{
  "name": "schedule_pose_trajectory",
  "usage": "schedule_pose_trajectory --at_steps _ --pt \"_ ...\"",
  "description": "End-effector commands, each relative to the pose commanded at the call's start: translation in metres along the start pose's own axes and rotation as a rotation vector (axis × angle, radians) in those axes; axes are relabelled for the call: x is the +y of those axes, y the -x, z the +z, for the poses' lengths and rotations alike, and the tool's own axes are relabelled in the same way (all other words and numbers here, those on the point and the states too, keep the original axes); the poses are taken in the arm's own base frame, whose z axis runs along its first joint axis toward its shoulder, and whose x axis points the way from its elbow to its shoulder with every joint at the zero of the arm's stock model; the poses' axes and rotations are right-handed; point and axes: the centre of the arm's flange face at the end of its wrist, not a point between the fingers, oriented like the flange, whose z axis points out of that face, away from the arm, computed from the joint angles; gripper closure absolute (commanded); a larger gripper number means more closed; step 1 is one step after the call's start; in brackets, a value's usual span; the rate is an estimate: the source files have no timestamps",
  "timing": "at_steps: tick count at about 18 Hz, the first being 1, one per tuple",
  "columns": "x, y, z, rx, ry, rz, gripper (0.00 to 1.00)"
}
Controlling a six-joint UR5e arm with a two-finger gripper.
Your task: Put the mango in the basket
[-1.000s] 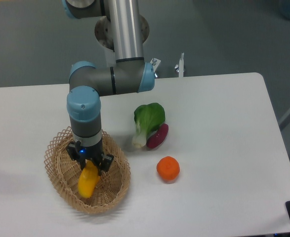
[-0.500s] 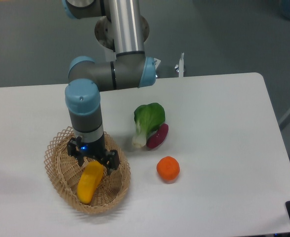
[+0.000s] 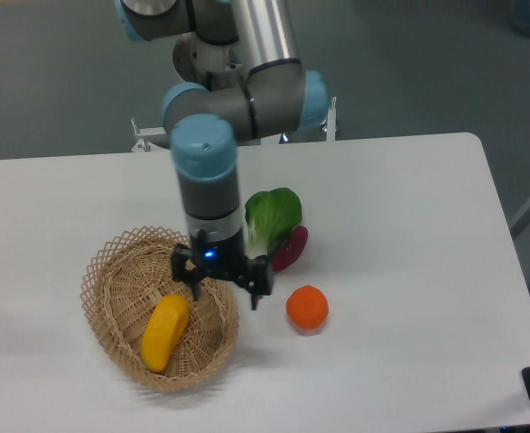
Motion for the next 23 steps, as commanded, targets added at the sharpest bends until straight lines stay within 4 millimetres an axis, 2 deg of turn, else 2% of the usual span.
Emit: schedule_pose_trajectory --at_steps 1,5,11,12,14,18,23 --pt "0.002 0.015 -0.007 -0.017 -0.007 0.002 0.0" --pt "0.01 0.049 -0.031 -0.052 -0.018 0.139 0.0" --pt "0.045 0.092 -0.058 0.002 0.082 0.336 0.0" --pt "0.051 0.099 -0.068 0.005 0.093 0.348 0.0" --pt "0.059 0.11 -0.072 0.037 0.125 0.389 0.0" --pt "0.06 0.118 -0.085 0.076 0.165 0.429 0.0" --pt "0.058 0.124 -0.09 0.067 0.161 0.426 0.0"
